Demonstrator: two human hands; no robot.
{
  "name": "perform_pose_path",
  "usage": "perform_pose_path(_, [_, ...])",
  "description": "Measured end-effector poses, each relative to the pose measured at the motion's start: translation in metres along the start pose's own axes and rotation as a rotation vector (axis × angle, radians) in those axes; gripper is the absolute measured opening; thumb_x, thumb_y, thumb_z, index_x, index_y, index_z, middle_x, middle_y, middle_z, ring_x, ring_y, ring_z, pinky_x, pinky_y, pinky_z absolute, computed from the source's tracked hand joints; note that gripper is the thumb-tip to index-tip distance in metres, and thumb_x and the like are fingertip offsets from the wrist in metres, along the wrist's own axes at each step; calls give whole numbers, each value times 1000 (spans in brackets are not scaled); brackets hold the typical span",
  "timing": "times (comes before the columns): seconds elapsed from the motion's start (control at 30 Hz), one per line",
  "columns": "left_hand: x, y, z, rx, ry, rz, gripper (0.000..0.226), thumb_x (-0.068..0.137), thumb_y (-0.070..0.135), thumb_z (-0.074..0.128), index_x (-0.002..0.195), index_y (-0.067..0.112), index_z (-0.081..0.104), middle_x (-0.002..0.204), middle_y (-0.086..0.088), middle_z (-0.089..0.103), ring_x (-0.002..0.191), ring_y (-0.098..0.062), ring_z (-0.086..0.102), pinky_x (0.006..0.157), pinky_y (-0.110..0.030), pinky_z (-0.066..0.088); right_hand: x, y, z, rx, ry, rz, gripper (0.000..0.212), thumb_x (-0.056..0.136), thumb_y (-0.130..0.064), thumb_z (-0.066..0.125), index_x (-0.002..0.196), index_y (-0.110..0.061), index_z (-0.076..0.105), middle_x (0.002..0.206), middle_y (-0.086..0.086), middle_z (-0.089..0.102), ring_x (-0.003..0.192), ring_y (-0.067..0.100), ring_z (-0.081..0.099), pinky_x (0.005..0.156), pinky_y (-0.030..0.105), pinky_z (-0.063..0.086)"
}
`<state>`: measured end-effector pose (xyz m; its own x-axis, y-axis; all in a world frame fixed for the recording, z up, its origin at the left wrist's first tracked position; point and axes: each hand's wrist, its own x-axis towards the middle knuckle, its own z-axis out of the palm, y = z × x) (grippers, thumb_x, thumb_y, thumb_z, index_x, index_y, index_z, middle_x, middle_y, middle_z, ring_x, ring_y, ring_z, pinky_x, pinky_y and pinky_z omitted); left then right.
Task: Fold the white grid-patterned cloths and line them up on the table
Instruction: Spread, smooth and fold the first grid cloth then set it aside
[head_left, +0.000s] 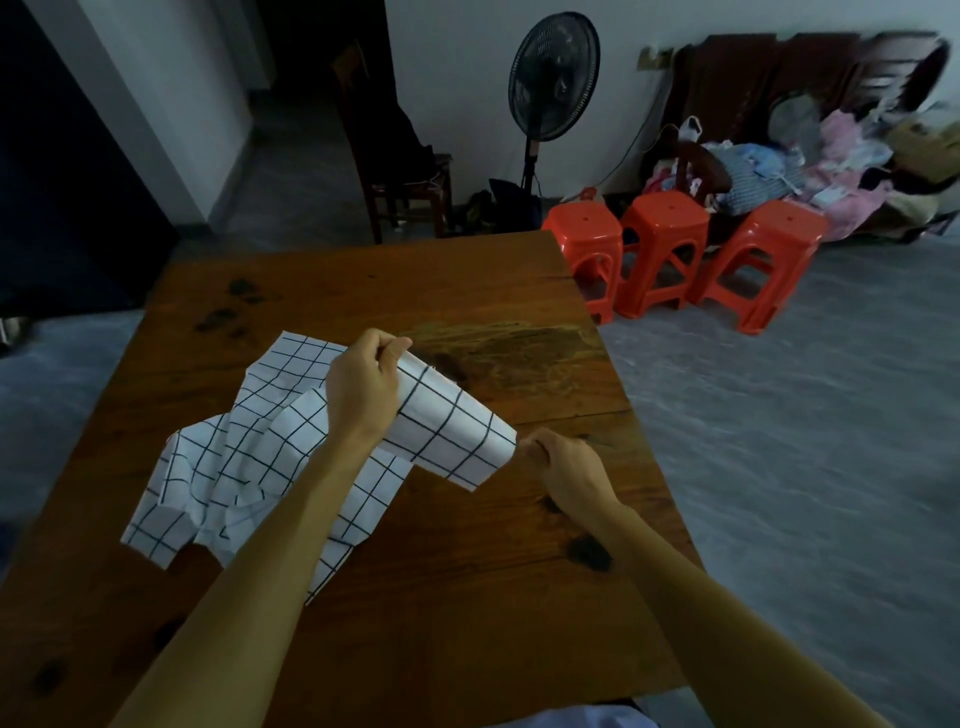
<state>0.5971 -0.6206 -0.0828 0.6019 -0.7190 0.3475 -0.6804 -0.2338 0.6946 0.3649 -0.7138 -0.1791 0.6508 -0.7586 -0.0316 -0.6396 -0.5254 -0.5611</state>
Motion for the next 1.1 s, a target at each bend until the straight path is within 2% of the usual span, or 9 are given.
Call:
perform_pose_path(0.1, [1, 7, 1, 65, -89, 88, 20, 97, 30, 50, 93, 13, 60, 56, 11, 44, 44, -7, 35, 43, -19, 24, -3, 6, 1, 106, 51, 127, 25, 101, -44, 38, 94, -28, 56, 73, -8, 62, 61, 6, 58, 57, 35, 51])
perform_pose_path(0.17, [-3, 16, 10, 69, -146, 116, 19, 97, 31, 50, 91, 15, 60, 55, 11, 44, 43, -7, 35, 44, -19, 22, 6, -17, -4, 200, 157, 60, 29, 102, -42, 38, 96, -23, 59, 78, -8, 63, 65, 9, 58, 58, 34, 51])
perform_pose_path(0.27, [-13, 24, 27, 68, -201, 127, 18, 97, 32, 51, 89, 19, 59, 59, 9, 50, 48, -8, 41, 46, -22, 27, 26, -67, -22, 290, 185, -121, 38, 102, -40, 36, 97, -13, 62, 84, -5, 59, 69, 11, 52, 57, 28, 40])
perform_pose_path(0.37, [-14, 29, 32, -4, -174, 97, 17, 96, 32, 52, 89, 19, 59, 63, 10, 53, 52, -9, 47, 46, -24, 32, 38, -86, -29, 259, 102, -173, 39, 105, -33, 36, 69, -21, 44, 60, -1, 43, 49, 17, 34, 48, 30, 23])
perform_pose_path(0.47, [-9, 31, 26, -94, -140, 80, 13, 95, 32, 53, 87, 22, 57, 63, 5, 55, 51, -14, 46, 46, -27, 33, 34, -74, -23, 215, 164, -155, 39, 104, -36, 38, 65, -29, 37, 55, -6, 40, 44, 9, 32, 44, 23, 21])
perform_pose_path(0.77, [-18, 7, 32, -146, -124, 5, 11, 95, 30, 55, 88, 22, 57, 57, -5, 53, 44, -15, 37, 47, -42, 38, 6, -24, -7, 24, 178, -126, 43, 100, -45, 39, 70, -16, 48, 58, -4, 47, 49, 16, 45, 46, 26, 27])
perform_pose_path(0.87, [-20, 5, 33, -135, -136, 8, 11, 95, 30, 54, 89, 22, 59, 63, -8, 59, 45, -20, 41, 49, -45, 41, -3, -8, -7, -12, 128, -103, 58, 95, -59, 30, 71, -13, 55, 58, -4, 50, 49, 15, 46, 46, 26, 29])
perform_pose_path(1.0, [-25, 2, 32, -72, -152, 32, 20, 95, 29, 53, 95, 12, 63, 59, 7, 52, 45, -10, 38, 44, -23, 32, -9, 17, -5, -82, 20, -66, 53, 92, -63, 31, 70, -21, 54, 61, -3, 56, 51, 14, 51, 46, 25, 30])
perform_pose_path(1.1, [-23, 2, 25, -25, -150, 72, 18, 96, 27, 53, 95, 12, 63, 61, 13, 50, 47, -7, 41, 46, -22, 34, -9, 26, -3, 15, -30, 55, 45, 88, -69, 35, 71, -30, 51, 65, -7, 58, 55, 7, 54, 50, 23, 39])
